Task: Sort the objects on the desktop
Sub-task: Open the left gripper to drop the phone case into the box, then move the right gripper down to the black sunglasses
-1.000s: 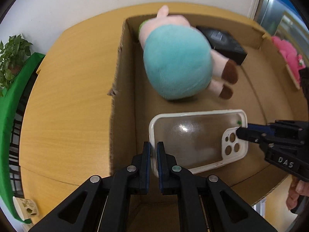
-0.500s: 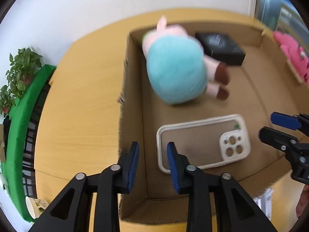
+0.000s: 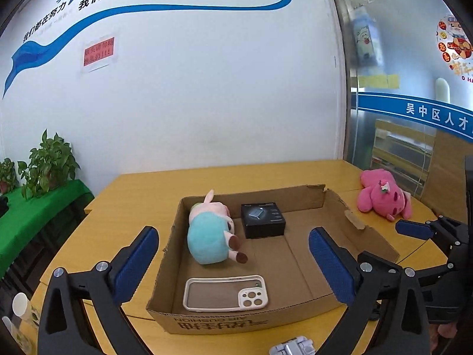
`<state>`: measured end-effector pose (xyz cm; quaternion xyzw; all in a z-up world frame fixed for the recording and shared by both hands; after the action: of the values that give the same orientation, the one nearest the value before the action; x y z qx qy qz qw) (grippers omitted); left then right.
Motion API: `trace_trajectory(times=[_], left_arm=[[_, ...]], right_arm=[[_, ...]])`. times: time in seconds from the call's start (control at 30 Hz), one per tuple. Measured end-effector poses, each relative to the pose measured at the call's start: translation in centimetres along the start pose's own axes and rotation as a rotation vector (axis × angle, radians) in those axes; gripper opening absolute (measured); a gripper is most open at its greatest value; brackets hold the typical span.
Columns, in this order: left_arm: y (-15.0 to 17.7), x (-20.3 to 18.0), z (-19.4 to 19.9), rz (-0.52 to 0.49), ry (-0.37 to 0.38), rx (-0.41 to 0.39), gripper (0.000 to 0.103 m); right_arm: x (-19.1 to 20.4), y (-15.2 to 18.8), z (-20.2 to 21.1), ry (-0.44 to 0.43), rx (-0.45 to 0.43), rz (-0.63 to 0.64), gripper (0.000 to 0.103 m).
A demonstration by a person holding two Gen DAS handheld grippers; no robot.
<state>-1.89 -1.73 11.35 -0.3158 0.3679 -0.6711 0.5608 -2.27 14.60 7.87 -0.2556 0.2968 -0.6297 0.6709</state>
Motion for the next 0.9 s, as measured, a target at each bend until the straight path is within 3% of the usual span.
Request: trace_trajectory(times=[0.9], left_arm=[[3.9, -3.0, 1.3, 0.006, -0.002, 0.087, 0.103]], right_arm=[[0.6, 2.9, 2.2, -0.038, 0.007, -0.024, 0.081]])
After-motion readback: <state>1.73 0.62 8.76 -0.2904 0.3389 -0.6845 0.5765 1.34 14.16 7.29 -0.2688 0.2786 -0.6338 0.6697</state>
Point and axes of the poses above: each gripper's, at about its wrist camera, not at the fingertips, and z roughly against the way its jaws point, x to its left, y to its underside, the point moved 9 cm from there along -z, roughly the way its jaws point, and after that the axes turned 10 degrees about x, right-handed, at the moved point
